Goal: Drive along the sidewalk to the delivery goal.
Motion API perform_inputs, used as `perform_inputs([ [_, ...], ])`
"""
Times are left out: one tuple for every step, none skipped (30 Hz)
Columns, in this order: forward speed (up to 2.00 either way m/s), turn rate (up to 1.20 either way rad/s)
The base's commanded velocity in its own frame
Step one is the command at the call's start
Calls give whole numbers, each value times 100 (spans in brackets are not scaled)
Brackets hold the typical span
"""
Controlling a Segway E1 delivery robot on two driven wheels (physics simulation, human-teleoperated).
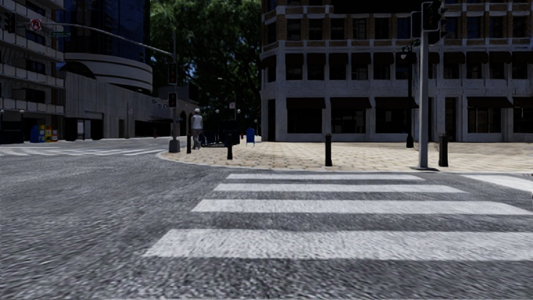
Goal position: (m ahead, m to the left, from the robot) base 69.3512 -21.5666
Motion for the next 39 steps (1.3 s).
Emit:
perform_inputs([
  [200, -43],
  [200, -43],
  [200, -32],
  [200, -19],
  [200, 0],
  [200, 0],
  [200, 0],
  [200, 0],
  [200, 0],
  [200, 0],
  [200, 0],
  [200, 0],
  [200, 0],
  [200, 0],
  [200, 0],
  [200, 0],
  [200, 0],
  [200, 0],
  [200, 0],
  [200, 0],
  [200, 0],
  [200, 0],
  [200, 0],
  [200, 0],
  [200, 0],
  [200, 0],
  [200, 0],
  [200, 0],
  [200, 0],
  [200, 14],
  [200, 22],
  [200, 23],
  [200, 23],
  [200, 6],
  [200, 0],
  [200, 0],
  [200, 0],
  [200, 0],
  [200, 0],
])
